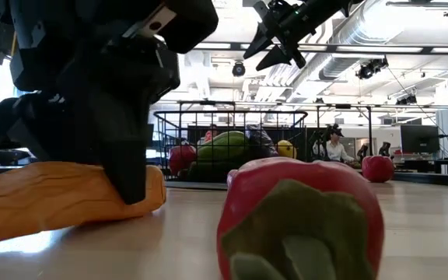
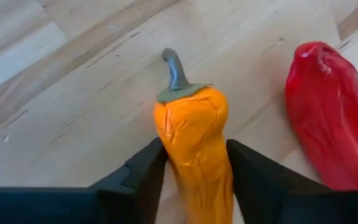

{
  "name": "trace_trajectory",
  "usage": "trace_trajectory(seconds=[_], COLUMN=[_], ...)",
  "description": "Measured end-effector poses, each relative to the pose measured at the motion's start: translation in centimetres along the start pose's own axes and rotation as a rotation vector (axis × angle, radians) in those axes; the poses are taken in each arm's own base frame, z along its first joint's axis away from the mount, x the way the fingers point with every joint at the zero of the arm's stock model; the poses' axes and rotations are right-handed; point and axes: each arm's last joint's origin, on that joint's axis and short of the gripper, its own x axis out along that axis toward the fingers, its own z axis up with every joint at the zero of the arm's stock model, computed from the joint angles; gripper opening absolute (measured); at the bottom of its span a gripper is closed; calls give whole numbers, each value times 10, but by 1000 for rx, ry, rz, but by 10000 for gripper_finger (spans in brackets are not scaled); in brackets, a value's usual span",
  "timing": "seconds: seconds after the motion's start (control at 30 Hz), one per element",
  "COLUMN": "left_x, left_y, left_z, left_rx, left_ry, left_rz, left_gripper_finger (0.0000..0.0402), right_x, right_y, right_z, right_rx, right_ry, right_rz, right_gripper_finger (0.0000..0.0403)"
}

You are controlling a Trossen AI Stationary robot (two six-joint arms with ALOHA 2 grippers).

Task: Build produce basket
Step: Put the yellow pepper into the wire basket

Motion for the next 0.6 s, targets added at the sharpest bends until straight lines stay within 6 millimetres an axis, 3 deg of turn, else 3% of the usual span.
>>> trace_trajectory(seconds=[0.23, 0.6], left_x=[-13, -65], left_y=[1, 7], left_z=[6, 48], left_rx=[23, 21], left_ry=[-21, -189], left_rz=[-4, -14], left_gripper_finger=[82, 89], right_x=[0, -4], right_y=[1, 22], right_z=[0, -9], right_rx=[-16, -187], right_ry=[8, 30], right_rz=[26, 105], right_gripper_finger=[232, 232])
